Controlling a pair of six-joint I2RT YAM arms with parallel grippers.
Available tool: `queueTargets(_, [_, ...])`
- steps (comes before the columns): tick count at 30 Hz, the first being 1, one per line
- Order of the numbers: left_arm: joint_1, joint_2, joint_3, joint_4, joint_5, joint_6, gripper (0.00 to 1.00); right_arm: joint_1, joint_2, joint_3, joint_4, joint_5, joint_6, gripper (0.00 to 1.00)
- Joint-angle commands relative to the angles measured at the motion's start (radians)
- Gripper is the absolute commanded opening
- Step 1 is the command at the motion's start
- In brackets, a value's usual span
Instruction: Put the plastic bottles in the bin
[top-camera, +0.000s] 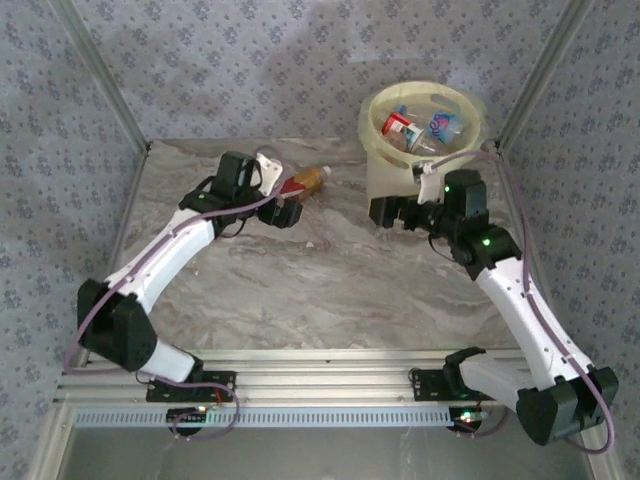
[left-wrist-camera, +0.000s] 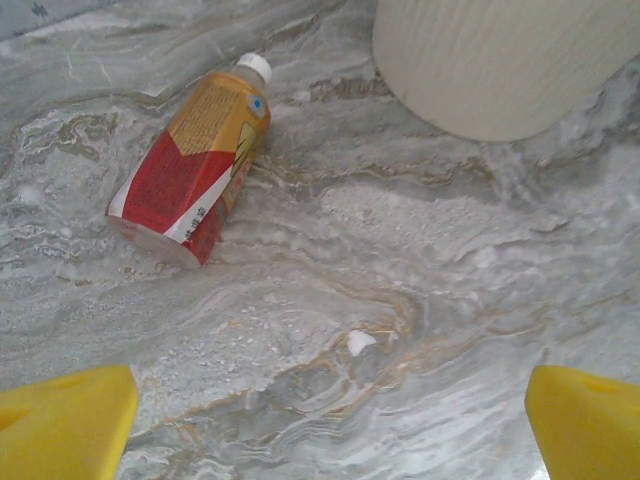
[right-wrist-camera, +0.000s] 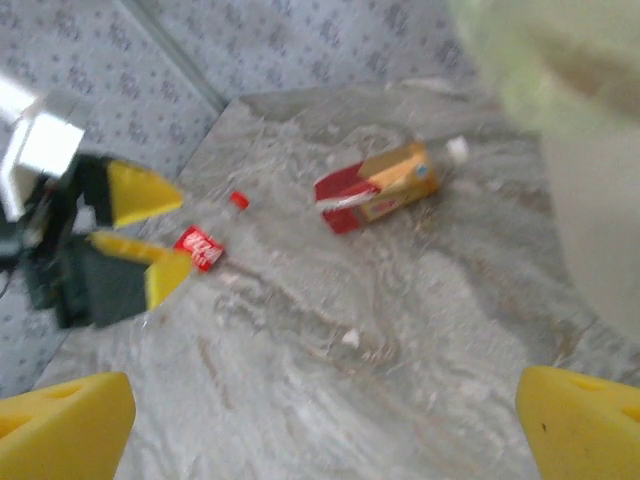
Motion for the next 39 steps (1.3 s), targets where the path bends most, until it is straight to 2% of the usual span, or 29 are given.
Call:
queueTargets(1, [0.02, 0.086, 0.084, -0.064, -0.038, 0.092, 1.0, 0.033, -0.04, -0.08, 0.076, -0.026, 0.044, 1.0])
queueTargets(6, [0.064, 0.264, 0.209, -0.091, -0.021, 0.123, 1.0, 0.086, -0.031, -0.185, 0.178, -0.045, 0.095, 1.0])
queueTargets(15, [0.101, 0.562, 0.522, -0.199, -0.045, 0.203, 1.0, 0.183, 0.019, -0.258, 0.234, -0.02, 0.112, 1.0])
queueTargets(20, [0.133, 0.709, 0.718, -0.326, 0.0, 0.248, 1.0, 0.209, 0.03, -0.272, 0.244, -0.003, 0.121, 1.0])
queueTargets(30, [0.172, 0.873, 0.934, -0.441, 0.111, 0.298, 1.0, 0.221, 0.021, -0.276, 0.216, 0.013, 0.118, 1.0])
queueTargets(39, [0.171, 0.92, 0.959, -0.439, 0.171, 0.305, 1.0, 0.223, 0.042, -0.253, 0.198, 0.011, 0.119, 1.0])
